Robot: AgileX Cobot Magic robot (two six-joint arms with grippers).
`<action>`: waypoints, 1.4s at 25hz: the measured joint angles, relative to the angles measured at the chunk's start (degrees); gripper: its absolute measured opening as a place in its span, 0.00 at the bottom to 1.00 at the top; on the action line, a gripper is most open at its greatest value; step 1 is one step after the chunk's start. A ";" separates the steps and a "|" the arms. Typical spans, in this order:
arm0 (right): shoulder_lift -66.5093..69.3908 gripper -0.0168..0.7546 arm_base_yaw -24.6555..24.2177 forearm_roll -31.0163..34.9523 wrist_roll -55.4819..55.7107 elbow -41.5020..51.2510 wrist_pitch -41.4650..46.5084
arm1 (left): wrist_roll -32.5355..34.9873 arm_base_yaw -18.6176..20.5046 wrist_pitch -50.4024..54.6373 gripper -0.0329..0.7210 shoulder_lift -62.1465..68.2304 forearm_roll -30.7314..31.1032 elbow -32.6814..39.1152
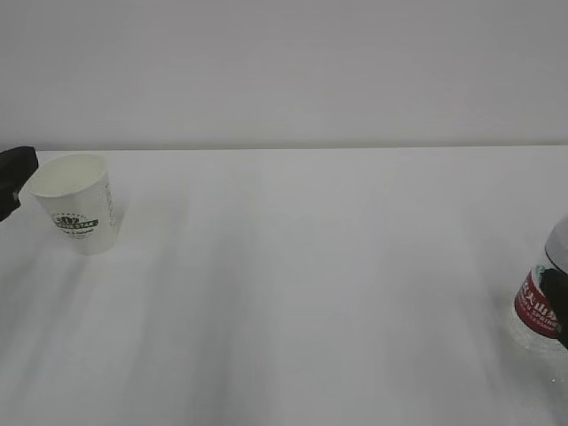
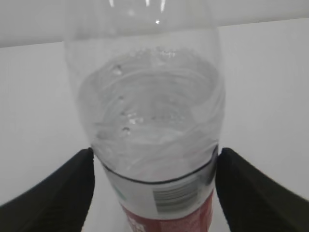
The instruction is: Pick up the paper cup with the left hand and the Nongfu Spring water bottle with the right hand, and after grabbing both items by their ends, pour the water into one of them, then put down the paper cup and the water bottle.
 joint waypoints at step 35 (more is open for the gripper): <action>18.16 0.79 0.00 -2.51 0.40 -8.67 -5.98 | 0.00 0.00 -0.32 0.71 0.00 0.44 0.00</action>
